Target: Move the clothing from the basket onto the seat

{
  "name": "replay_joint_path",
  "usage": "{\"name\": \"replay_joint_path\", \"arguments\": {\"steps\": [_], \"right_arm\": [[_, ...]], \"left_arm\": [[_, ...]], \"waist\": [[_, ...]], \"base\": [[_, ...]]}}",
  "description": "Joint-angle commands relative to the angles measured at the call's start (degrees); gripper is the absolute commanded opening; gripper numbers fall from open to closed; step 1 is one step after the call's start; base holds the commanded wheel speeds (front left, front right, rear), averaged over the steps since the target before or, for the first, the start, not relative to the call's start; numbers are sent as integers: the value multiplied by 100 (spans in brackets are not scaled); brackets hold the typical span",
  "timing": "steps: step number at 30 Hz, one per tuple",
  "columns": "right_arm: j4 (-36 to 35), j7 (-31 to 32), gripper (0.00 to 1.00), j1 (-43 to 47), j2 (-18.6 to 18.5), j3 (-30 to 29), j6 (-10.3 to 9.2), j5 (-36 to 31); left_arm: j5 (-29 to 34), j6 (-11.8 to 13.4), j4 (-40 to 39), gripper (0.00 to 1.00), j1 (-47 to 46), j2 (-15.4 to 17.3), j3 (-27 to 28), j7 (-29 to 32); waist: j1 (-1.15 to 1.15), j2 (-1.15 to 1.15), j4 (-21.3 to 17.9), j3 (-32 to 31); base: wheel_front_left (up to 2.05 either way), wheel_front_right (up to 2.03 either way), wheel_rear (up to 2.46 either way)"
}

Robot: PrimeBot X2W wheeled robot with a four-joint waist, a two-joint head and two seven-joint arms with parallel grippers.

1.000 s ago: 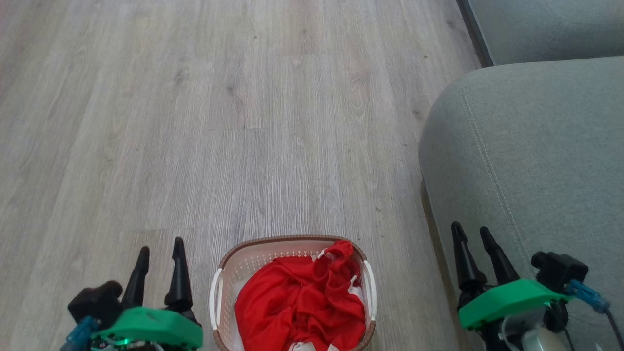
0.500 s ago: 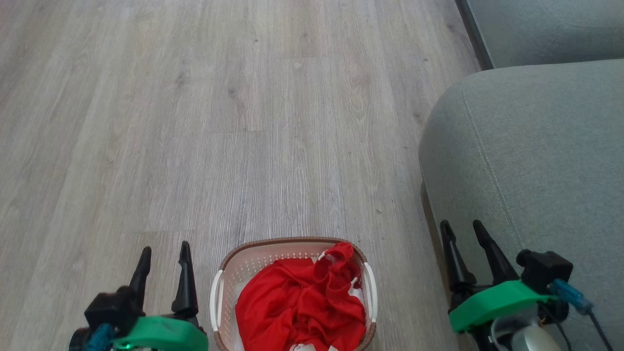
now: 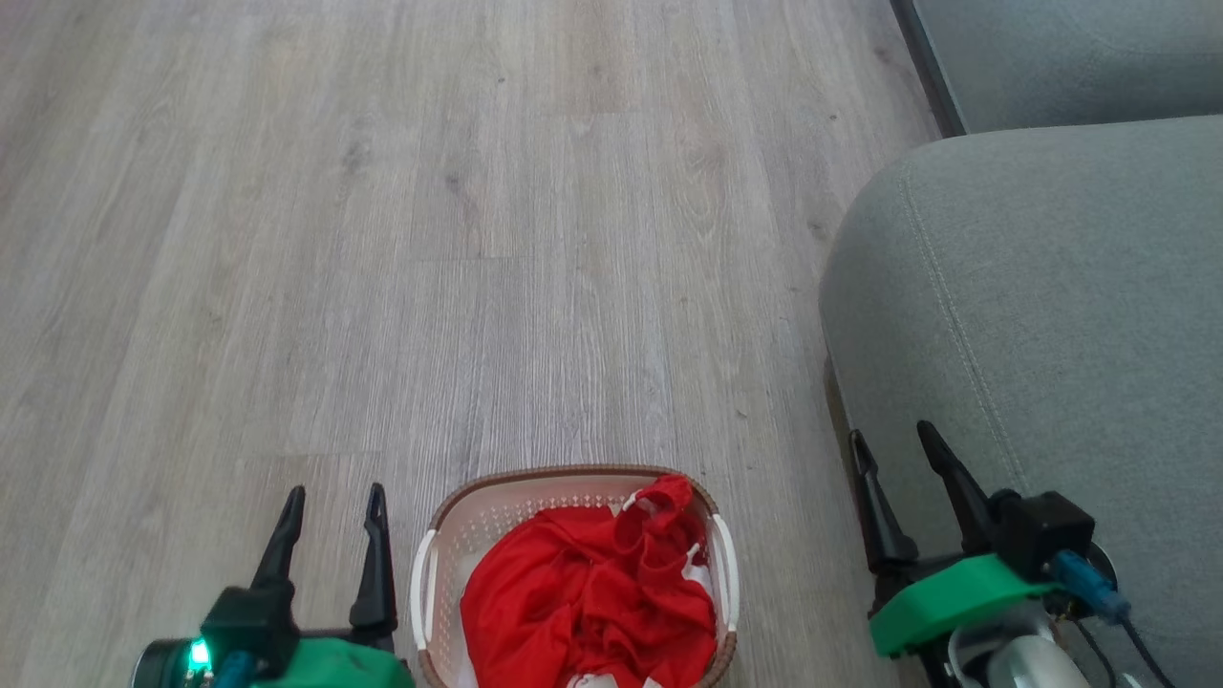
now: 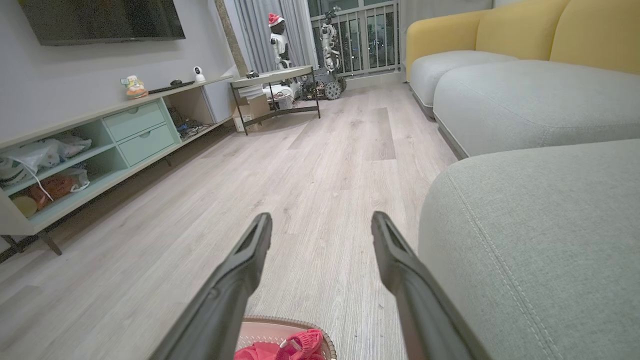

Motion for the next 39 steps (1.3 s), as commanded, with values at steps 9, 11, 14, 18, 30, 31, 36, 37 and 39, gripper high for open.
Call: {"name": "replay_joint_path", "arguments": {"steps": [9, 11, 14, 18, 30, 31, 36, 37, 39], "right_arm": [[-129, -115, 100, -334, -66, 140, -1, -232], [-108, -115, 100, -338, -66, 135, -1, -226], [-91, -115, 100, -343, -66, 133, -1, -224], [-77, -115, 100, -351, -66, 128, -1, -226], [-78, -115, 100, -373, -66, 106, -1, -232], [-81, -115, 100, -375, -66, 104, -1, -232], [-104, -115, 100, -389, -66, 76, -1, -234], [-113, -115, 100, -397, -66, 64, -1, -237], [-144, -115, 100, -421, -66, 37, -1, -244]], "left_arm": [[238, 17, -134, 100, -124, 21, 160, -123], [232, 8, -123, 100, -127, 18, 170, -123], [226, -2, -107, 100, -130, 14, 182, -123], [222, -10, -94, 100, -132, 10, 195, -123], [222, -16, -84, 100, -143, 3, 188, -123], [221, -19, -76, 100, -150, 3, 187, -123], [225, -49, -35, 100, -185, 2, 167, -123], [231, -59, -23, 100, -199, 2, 155, -123], [253, -78, -9, 100, -239, 2, 117, -123]], "waist": [[0, 0, -1, 28], [0, 0, -1, 32], [0, 0, 0, 38], [0, 0, 0, 48], [0, 0, -2, 115], [0, 0, -3, 125], [0, 0, -7, 193], [0, 0, -7, 214], [0, 0, -11, 301]], "base": [[0, 0, 0], [0, 0, 0], [0, 0, 0], [0, 0, 0], [0, 0, 0], [0, 0, 0], [0, 0, 0], [0, 0, 0], [0, 0, 0]]}}
